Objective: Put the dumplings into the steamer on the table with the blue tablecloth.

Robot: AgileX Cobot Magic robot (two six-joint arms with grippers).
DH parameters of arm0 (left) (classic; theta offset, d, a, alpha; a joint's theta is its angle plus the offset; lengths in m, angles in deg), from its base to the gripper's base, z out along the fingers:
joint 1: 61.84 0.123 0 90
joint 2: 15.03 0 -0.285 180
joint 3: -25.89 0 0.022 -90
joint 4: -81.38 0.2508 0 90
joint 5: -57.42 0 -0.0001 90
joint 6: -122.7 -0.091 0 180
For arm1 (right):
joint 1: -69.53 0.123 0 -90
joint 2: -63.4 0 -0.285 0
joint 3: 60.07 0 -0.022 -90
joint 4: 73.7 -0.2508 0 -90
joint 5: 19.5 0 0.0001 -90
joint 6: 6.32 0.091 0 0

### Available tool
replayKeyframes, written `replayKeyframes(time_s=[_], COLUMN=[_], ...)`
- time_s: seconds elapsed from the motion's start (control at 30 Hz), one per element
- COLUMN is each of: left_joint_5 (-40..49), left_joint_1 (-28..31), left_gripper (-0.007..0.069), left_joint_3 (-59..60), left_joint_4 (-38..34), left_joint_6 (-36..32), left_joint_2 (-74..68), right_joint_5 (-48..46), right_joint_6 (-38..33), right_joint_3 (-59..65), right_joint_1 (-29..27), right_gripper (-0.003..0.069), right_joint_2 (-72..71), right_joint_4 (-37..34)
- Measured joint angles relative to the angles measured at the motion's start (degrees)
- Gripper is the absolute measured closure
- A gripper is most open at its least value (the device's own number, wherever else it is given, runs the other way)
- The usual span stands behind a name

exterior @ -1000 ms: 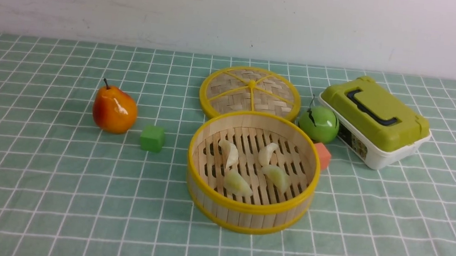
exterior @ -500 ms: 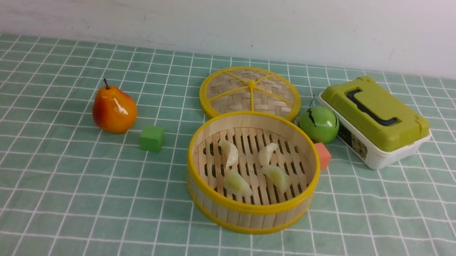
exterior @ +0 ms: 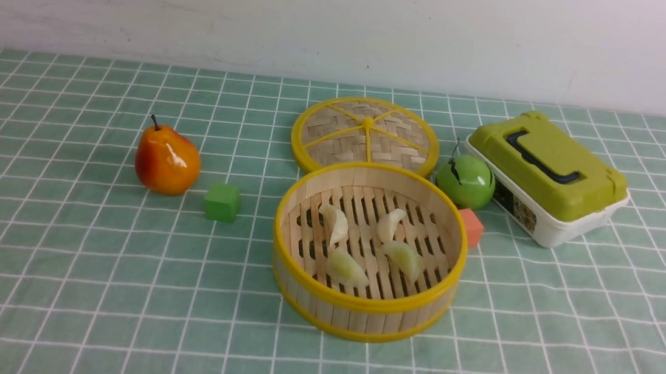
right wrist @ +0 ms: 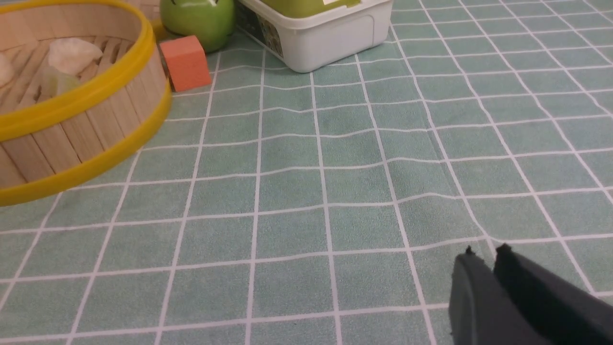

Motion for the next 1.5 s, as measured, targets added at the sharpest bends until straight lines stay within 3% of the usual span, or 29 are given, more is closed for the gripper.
replayKeyframes(time_s=[1.5], left_joint_5=[0.07], left_joint_1=[0.00], left_gripper=[0.0624], left_joint_3=[0.00], left_joint_4=[-0.12], left_joint_6=[0.00], left_joint_2=[0.00], right_joint_5=[0.00], right_joint_6=[0.00], right_joint_3=[0.00], right_joint_1=[0.00], right_gripper=[0.0533], right_joint_2=[0.00], right_joint_4=[0.00])
